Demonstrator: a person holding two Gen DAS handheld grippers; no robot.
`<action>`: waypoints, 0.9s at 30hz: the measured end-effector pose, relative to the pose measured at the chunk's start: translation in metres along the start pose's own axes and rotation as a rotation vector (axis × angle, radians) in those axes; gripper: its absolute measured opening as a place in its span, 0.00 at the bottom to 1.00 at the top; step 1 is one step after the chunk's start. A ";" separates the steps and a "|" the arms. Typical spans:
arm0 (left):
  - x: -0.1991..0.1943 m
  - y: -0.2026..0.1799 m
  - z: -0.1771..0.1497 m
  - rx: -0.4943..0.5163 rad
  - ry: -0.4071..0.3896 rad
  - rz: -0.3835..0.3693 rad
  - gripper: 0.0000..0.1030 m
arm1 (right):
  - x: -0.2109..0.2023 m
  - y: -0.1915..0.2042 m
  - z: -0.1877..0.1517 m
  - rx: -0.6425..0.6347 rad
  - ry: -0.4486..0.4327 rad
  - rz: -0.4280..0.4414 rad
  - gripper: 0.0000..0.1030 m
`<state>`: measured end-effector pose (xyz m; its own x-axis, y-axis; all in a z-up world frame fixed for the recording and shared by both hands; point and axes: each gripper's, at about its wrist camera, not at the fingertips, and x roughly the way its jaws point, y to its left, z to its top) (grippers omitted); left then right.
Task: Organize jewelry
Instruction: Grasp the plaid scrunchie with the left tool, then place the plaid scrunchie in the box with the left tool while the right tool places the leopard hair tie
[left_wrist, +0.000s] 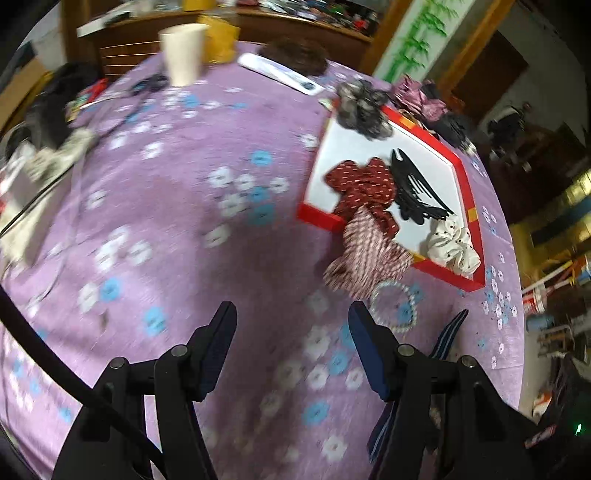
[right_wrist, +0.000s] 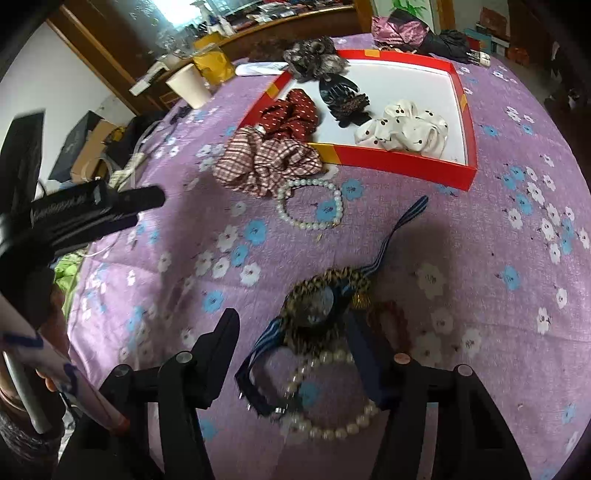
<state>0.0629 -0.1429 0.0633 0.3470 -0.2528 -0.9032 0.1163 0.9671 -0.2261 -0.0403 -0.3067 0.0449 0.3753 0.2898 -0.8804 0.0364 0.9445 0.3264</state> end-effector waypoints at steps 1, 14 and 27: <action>0.007 -0.003 0.004 0.009 0.009 -0.011 0.60 | 0.003 0.000 0.001 0.009 0.002 -0.007 0.59; 0.067 -0.035 0.027 0.127 0.137 -0.052 0.06 | 0.004 -0.020 0.004 0.135 0.015 -0.030 0.08; -0.032 -0.013 0.054 0.111 -0.015 -0.167 0.06 | -0.048 -0.021 0.025 0.154 -0.072 0.036 0.07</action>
<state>0.1007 -0.1488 0.1152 0.3278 -0.4107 -0.8508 0.2750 0.9030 -0.3300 -0.0357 -0.3446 0.0894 0.4439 0.3057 -0.8423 0.1614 0.8974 0.4108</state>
